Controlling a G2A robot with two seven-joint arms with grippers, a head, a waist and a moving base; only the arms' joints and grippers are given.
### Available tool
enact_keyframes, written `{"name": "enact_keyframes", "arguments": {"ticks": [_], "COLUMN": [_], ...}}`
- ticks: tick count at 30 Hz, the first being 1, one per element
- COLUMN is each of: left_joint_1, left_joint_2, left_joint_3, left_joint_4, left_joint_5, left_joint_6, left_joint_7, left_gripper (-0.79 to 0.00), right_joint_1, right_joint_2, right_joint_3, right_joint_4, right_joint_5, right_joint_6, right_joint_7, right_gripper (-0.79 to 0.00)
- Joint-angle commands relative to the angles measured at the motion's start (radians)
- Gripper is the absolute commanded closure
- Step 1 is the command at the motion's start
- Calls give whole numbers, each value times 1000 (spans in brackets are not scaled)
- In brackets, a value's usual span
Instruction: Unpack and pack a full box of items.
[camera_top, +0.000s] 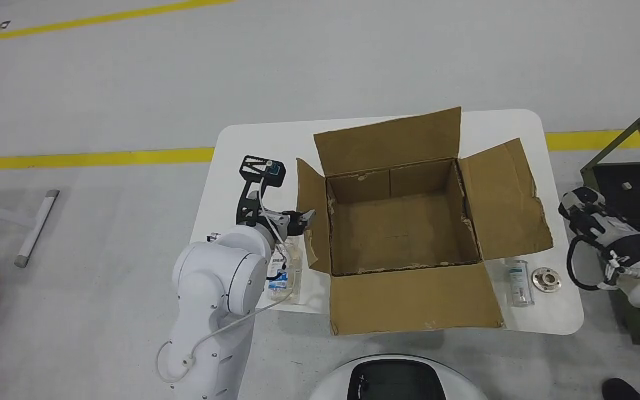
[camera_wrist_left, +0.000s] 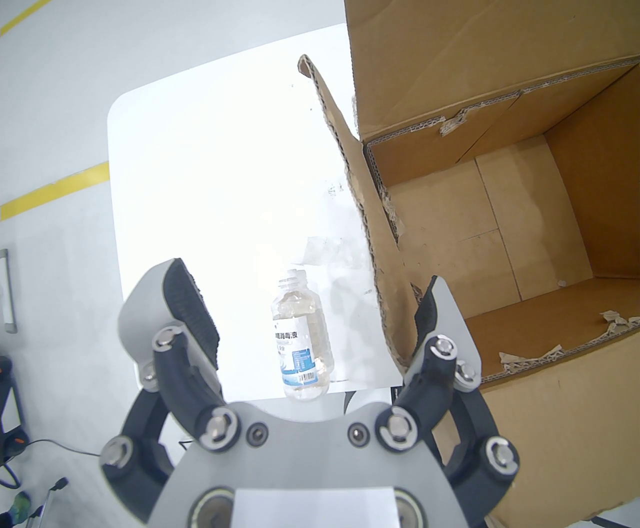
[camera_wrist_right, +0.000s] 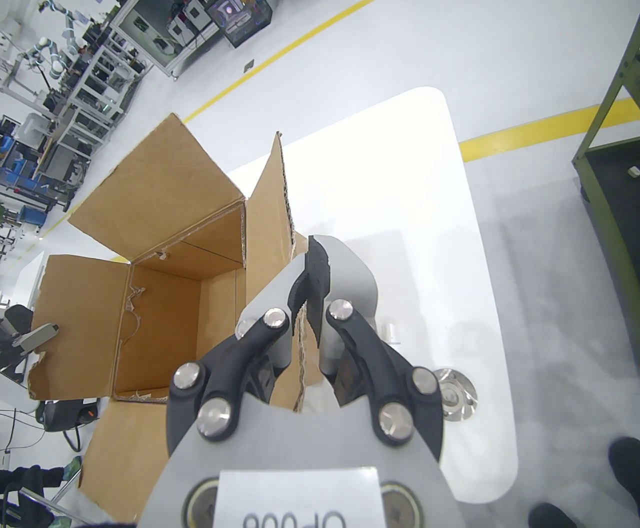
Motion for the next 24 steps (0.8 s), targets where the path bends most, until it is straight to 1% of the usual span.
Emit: {"name": "enact_keyframes", "arguments": {"ticks": [1, 4, 7, 11, 14, 19, 22, 24], "left_joint_1": [0, 0, 0, 0, 0, 0, 0, 0], "left_joint_2": [0, 0, 0, 0, 0, 0, 0, 0], "left_joint_3": [0, 0, 0, 0, 0, 0, 0, 0], "left_joint_4": [0, 0, 0, 0, 0, 0, 0, 0], "left_joint_5": [0, 0, 0, 0, 0, 0, 0, 0], "left_joint_6": [0, 0, 0, 0, 0, 0, 0, 0], "left_joint_7": [0, 0, 0, 0, 0, 0, 0, 0], "left_gripper": [-785, -785, -785, -785, -785, -785, -785, -785], "right_joint_1": [3, 11, 6, 4, 4, 28, 41, 40], "right_joint_2": [-2, -8, -12, -13, -12, -10, -7, -5], "right_joint_3": [-16, -25, -22, -29, -52, -126, -172, -204], "right_joint_4": [0, -6, -5, -15, -26, -33, -38, -45], "right_joint_5": [15, 71, 123, 128, 75, -25, -133, -244], "right_joint_6": [-20, -23, -54, -100, -121, -98, -88, -80], "right_joint_7": [-57, -160, -230, -309, -346, -345, -350, -372], "right_gripper": [0, 0, 0, 0, 0, 0, 0, 0]}}
